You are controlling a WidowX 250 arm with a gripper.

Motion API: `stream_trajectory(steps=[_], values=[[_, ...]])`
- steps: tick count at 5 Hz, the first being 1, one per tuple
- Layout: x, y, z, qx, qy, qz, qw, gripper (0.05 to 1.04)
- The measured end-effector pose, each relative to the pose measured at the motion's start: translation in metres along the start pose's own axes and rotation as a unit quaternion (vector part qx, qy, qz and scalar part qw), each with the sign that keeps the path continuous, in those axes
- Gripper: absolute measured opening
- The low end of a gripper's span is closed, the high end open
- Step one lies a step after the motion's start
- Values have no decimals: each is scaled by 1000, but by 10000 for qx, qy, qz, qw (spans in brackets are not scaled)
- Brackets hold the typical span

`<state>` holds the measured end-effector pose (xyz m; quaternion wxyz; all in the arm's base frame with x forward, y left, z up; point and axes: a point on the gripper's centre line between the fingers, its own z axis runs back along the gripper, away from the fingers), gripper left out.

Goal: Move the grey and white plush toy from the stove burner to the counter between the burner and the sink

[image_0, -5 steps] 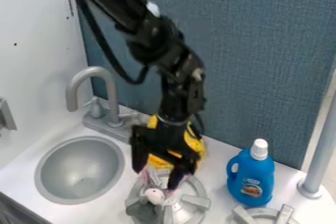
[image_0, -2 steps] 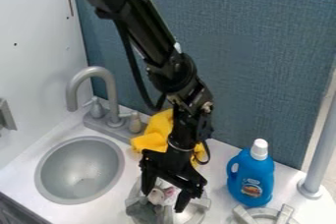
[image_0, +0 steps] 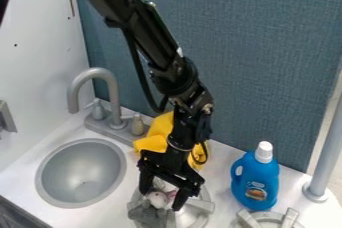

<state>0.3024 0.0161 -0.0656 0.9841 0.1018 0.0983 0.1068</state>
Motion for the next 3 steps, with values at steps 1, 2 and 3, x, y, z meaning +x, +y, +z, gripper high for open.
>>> stream_trajectory(steps=[1, 2, 3], values=[[1, 1, -4, 23, 94, 46, 9999, 941], [1, 1, -11, -26, 204, 99, 9997, 683], [-3, -1, -10, -212, 274, 65, 9994, 565]])
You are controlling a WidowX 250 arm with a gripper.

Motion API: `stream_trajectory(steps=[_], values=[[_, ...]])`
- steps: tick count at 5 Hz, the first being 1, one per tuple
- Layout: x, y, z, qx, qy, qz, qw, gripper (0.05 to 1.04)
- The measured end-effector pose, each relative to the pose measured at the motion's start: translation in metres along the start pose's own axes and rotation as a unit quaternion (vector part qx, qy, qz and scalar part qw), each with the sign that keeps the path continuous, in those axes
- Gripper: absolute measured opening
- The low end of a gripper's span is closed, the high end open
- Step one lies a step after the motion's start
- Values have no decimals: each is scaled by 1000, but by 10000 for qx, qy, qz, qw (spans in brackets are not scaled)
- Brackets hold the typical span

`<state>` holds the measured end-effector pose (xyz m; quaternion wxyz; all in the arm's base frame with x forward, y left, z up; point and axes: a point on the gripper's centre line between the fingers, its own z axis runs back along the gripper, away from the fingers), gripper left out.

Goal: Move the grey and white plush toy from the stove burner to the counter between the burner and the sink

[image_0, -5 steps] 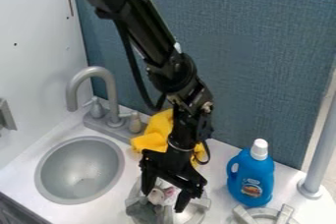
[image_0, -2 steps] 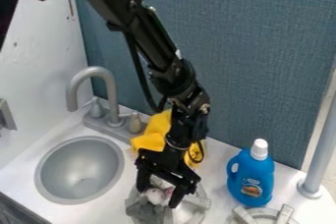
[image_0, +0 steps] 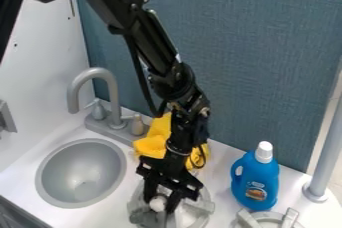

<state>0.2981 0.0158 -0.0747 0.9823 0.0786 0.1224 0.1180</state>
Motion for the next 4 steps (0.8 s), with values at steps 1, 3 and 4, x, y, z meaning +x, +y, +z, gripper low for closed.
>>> stream_trajectory(steps=[1, 3, 4], values=[[-3, 14, 31, -315, -187, 248, 9990, 542], [-23, 59, 44, -270, -16, 815, 9963, 541], [-21, 86, 20, -68, 271, 995, 9946, 542]])
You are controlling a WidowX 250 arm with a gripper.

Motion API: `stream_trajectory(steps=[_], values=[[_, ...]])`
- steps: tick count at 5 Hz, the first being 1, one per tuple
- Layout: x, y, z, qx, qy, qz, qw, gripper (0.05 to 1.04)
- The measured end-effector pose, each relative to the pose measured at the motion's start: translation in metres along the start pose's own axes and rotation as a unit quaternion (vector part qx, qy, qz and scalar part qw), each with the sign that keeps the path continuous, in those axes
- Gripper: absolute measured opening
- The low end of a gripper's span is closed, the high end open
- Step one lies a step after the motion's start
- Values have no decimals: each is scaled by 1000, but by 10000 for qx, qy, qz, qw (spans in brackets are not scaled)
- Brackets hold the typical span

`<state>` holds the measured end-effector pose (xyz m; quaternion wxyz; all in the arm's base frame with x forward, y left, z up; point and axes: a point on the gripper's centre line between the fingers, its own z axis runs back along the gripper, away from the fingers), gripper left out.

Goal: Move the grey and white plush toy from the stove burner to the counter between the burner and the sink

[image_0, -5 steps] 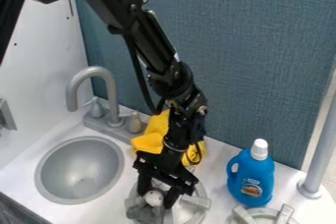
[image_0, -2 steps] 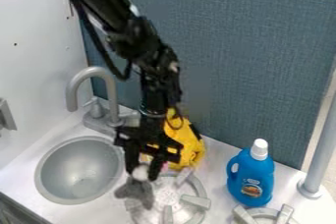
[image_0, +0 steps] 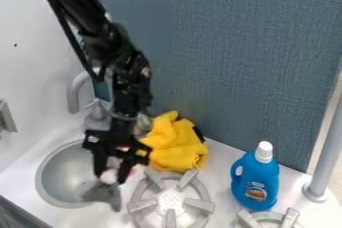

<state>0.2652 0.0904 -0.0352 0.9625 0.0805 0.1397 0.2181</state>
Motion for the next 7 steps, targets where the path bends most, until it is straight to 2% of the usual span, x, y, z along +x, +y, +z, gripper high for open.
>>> stream_trajectory(steps=[1, 2, 3, 4, 5, 6, 7], values=[[16, 5, -17, 79, 69, 35, 9999, 542], [24, 2, -25, 67, 56, -59, 9999, 541], [23, -3, -35, 11, 192, -176, 9997, 542], [21, -3, -44, 80, 310, -178, 9993, 618], [20, -4, -49, 101, 375, -186, 9991, 917], [16, -8, -50, -57, 417, -199, 9989, 1015], [15, -11, -25, -196, 130, -159, 9996, 1009]])
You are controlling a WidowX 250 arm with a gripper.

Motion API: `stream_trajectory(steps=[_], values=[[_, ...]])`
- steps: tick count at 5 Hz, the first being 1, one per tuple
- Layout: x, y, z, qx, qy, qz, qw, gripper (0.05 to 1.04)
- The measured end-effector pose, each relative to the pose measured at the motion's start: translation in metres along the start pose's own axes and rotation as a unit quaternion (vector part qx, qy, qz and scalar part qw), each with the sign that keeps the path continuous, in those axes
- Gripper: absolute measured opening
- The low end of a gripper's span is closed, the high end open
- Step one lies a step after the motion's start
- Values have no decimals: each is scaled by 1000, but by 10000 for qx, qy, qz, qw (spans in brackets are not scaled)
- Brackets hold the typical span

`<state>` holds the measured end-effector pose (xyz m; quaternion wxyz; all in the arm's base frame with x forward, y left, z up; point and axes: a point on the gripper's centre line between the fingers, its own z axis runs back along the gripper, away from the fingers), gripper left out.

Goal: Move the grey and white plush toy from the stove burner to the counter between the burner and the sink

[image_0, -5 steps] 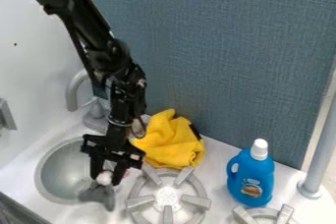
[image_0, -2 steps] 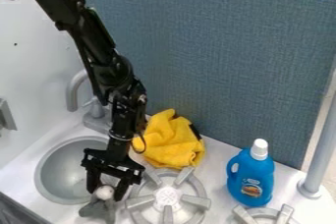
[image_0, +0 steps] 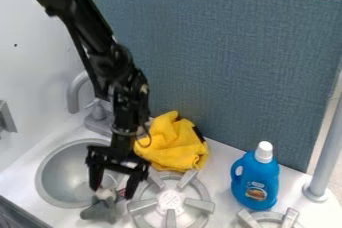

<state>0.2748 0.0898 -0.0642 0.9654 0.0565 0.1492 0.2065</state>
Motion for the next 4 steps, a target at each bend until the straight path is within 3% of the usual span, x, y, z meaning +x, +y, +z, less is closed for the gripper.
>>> stream_trajectory(steps=[1, 2, 3, 4], values=[[-26, -11, 49, -179, -658, -130, 9976, 1008], [-69, -31, 81, -348, -1134, -532, 9915, 1008], [-102, -61, 84, -627, -1128, -1137, 9851, 1008], [-119, -99, 76, -808, -1021, -1763, 9757, 1008]])
